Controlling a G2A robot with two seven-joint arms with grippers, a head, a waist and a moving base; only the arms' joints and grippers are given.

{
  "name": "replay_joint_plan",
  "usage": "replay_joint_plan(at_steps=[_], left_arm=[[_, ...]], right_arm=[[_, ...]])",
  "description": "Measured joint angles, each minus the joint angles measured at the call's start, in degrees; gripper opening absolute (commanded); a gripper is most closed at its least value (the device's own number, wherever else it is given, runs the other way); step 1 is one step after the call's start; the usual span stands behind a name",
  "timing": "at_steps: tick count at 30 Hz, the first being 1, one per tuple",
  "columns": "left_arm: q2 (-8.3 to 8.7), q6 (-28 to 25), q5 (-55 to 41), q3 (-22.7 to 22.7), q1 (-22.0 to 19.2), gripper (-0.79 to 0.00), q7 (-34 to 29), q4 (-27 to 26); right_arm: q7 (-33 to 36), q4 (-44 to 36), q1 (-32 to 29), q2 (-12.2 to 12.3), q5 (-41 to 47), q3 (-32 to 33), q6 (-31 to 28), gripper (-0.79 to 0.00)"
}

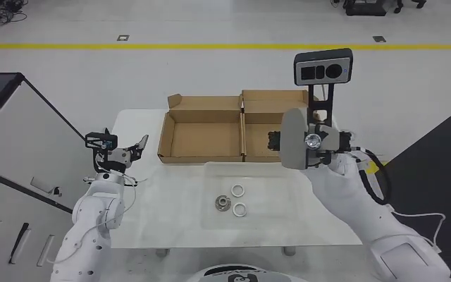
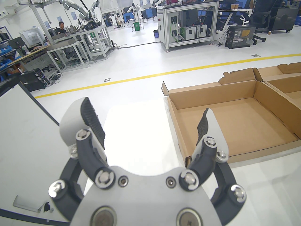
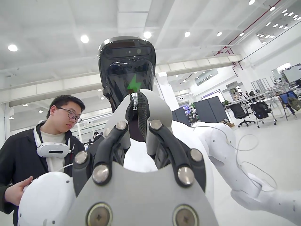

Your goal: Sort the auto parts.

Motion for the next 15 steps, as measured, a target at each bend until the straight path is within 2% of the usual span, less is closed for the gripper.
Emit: replay_joint_plan(at_steps=[15], left_arm=[[0.00,0.0,0.0,0.0,0.0,0.000,0.0,0.0]], right_arm=[[0.4,0.1,0.0,-0.6,0.7,-0.2,-0.2,-0.785]])
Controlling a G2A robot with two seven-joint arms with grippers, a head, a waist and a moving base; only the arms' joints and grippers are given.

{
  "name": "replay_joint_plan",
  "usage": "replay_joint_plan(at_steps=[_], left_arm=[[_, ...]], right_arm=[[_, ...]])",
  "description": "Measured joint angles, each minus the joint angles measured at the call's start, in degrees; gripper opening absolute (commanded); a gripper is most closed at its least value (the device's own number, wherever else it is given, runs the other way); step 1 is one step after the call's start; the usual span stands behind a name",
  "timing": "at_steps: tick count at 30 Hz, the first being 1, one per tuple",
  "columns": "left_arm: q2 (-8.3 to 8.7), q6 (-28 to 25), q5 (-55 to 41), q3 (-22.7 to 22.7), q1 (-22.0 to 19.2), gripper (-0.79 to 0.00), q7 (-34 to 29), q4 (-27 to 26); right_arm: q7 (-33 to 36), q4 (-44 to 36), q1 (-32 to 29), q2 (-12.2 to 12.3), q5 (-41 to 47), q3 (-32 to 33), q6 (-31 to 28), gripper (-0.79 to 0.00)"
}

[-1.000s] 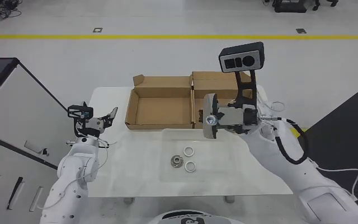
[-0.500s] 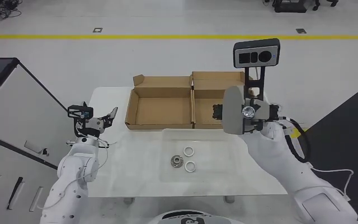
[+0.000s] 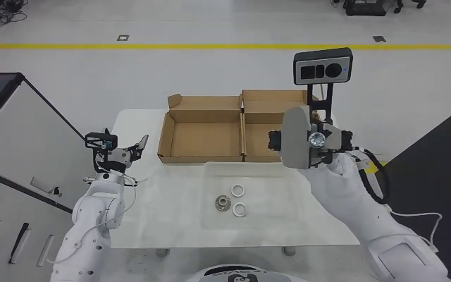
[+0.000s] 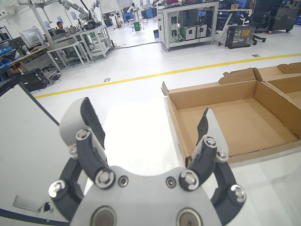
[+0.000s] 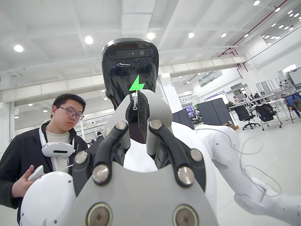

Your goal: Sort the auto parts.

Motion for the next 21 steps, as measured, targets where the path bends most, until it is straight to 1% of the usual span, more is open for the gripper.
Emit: replay_joint_plan(at_steps=[9,12,15,21], left_arm=[[0.00,0.0,0.0,0.0,0.0,0.000,0.0,0.0],[0.00,0.0,0.0,0.0,0.0,0.000,0.0,0.0],[0.00,0.0,0.0,0.0,0.0,0.000,0.0,0.0],[0.00,0.0,0.0,0.0,0.0,0.000,0.0,0.0]], right_arm=[[-0.1,0.0,-0.1,0.0,-0.1,0.0,0.1,-0.785],[-1.0,0.0,-1.7,0.3,-2.9,1.5,2.3,-0.785],[0.0,0.5,-4.7,1.2,-6.0,6.3,5.9,-0.785],[4.1,0.7,-12.6,3.6,-10.8,19.2,14.0,-0.785]])
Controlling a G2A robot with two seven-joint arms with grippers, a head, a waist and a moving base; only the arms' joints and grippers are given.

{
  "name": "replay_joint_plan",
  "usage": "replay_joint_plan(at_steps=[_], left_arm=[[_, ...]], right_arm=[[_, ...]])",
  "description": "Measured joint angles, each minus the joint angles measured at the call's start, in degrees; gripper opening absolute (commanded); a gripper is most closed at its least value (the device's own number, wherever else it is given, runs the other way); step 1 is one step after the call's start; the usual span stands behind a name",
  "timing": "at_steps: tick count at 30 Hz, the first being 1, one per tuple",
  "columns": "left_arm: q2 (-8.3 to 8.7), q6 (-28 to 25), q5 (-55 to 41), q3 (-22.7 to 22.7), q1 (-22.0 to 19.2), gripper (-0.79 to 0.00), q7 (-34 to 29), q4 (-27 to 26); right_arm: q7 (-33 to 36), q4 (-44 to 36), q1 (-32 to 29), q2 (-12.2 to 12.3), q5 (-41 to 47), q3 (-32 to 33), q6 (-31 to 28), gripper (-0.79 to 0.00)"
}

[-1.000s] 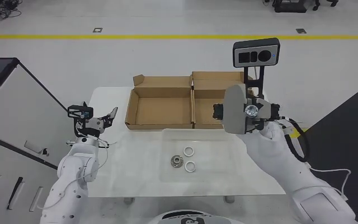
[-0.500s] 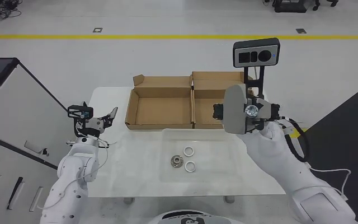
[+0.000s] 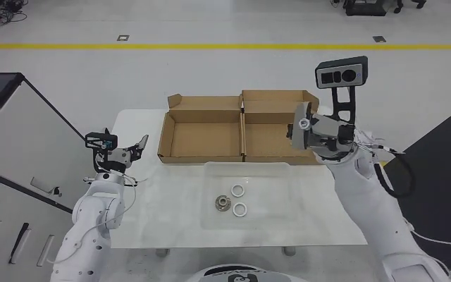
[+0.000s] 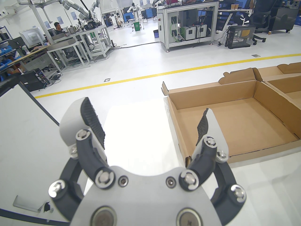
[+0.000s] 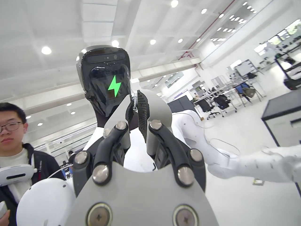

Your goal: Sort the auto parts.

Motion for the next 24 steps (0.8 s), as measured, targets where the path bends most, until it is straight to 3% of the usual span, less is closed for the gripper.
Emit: replay_joint_plan(at_steps=[4,8,15,24], left_arm=[[0.00,0.0,0.0,0.0,0.0,0.000,0.0,0.0],[0.00,0.0,0.0,0.0,0.0,0.000,0.0,0.0],[0.00,0.0,0.0,0.0,0.0,0.000,0.0,0.0],[0.00,0.0,0.0,0.0,0.0,0.000,0.0,0.0]], right_arm=[[4.1,1.8,-3.1,1.4,-2.6,8.8,6.2,-0.785],[7.8,4.9,-0.6,2.1,-5.9,12.5,11.5,-0.785],[13.4,15.5,10.4,2.6,-14.8,10.7,15.3,-0.785],[24.4,31.5,24.6,3.6,-35.2,4.7,15.9,-0.785]])
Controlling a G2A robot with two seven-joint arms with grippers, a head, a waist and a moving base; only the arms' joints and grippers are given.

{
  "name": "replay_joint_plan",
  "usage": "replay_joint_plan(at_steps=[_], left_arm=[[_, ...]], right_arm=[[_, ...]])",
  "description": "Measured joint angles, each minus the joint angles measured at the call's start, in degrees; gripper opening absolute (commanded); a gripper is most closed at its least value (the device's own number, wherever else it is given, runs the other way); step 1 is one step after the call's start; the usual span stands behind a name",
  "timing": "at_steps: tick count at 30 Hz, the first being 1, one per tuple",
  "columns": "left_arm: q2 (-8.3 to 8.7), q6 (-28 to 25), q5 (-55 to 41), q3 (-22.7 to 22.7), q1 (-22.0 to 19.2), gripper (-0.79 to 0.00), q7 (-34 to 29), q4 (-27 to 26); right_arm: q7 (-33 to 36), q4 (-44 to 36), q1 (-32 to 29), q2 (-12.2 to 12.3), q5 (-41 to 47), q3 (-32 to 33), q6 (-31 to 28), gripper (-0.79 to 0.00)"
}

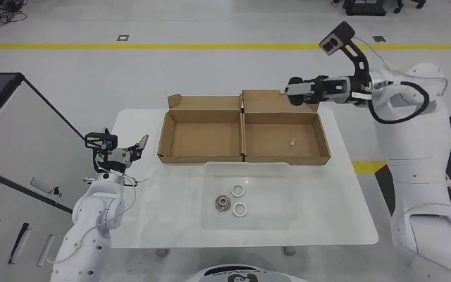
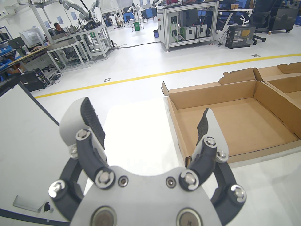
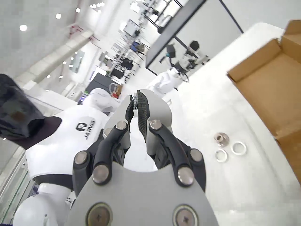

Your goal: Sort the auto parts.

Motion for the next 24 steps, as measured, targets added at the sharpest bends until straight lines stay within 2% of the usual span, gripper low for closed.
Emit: replay_joint_plan(at_steps=[13,19,24], left_arm=[[0.00,0.0,0.0,0.0,0.0,0.000,0.0,0.0],[0.00,0.0,0.0,0.0,0.0,0.000,0.0,0.0],[0.00,0.0,0.0,0.0,0.0,0.000,0.0,0.0]], right_arm=[[0.7,9.3,9.2,3.3,-24.3,-17.9,-5.1,-0.785],[0.7,13.1,14.4,4.2,-30.0,-26.8,-6.7,-0.785],[0.7,17.2,19.1,3.4,-31.3,-34.1,-7.1,-0.785]])
